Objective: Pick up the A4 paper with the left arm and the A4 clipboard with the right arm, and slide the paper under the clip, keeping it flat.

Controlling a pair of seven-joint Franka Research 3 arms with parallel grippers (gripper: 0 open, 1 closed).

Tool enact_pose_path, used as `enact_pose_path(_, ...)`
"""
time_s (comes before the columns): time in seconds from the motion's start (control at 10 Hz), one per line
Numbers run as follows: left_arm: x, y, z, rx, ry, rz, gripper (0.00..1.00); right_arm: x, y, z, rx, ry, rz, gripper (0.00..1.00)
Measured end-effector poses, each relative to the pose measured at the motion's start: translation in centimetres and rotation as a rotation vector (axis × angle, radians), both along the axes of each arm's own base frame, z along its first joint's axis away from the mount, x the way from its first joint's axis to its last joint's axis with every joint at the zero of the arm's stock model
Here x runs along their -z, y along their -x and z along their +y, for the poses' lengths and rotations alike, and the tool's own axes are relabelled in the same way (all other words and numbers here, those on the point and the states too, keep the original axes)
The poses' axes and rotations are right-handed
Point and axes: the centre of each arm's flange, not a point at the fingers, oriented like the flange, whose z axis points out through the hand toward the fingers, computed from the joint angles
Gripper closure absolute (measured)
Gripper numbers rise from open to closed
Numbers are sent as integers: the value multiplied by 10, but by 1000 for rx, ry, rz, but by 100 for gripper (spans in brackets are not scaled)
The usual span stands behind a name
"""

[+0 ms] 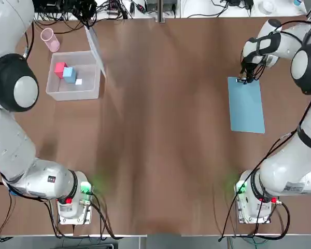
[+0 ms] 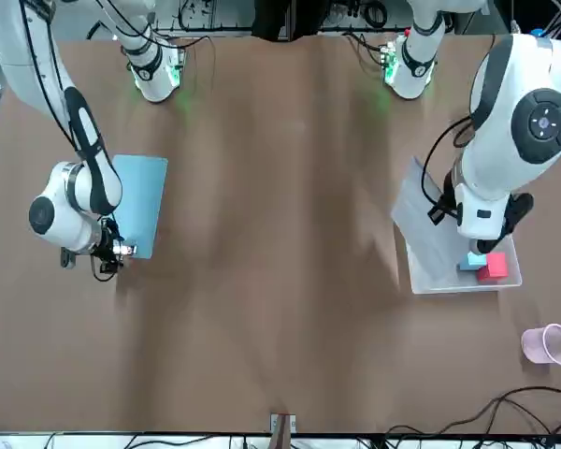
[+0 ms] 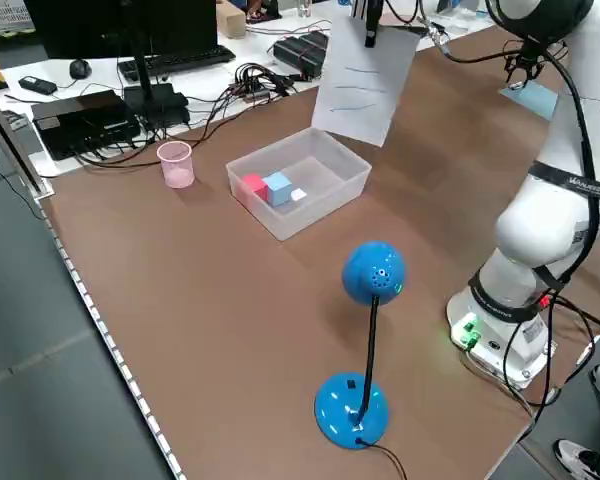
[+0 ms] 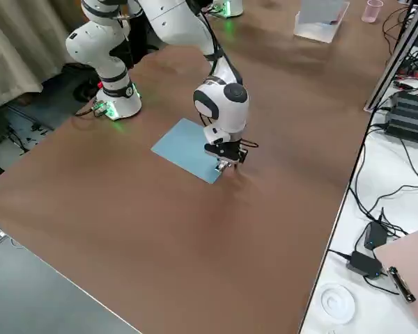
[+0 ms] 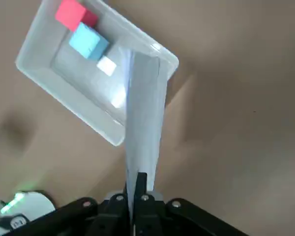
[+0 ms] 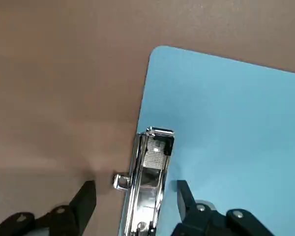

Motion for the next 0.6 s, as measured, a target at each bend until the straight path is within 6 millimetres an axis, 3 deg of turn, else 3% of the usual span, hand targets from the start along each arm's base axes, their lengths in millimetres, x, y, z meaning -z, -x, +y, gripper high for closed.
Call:
enact_pose_path(0.3, -16, -12, -13, -214, 125, -102, 99, 3, 0, -1, 3, 3, -10, 29)
enact_pose_path(0.6, -20, -24, -20, -427, 167, -202, 99, 0, -2, -2, 4, 5, -21, 48)
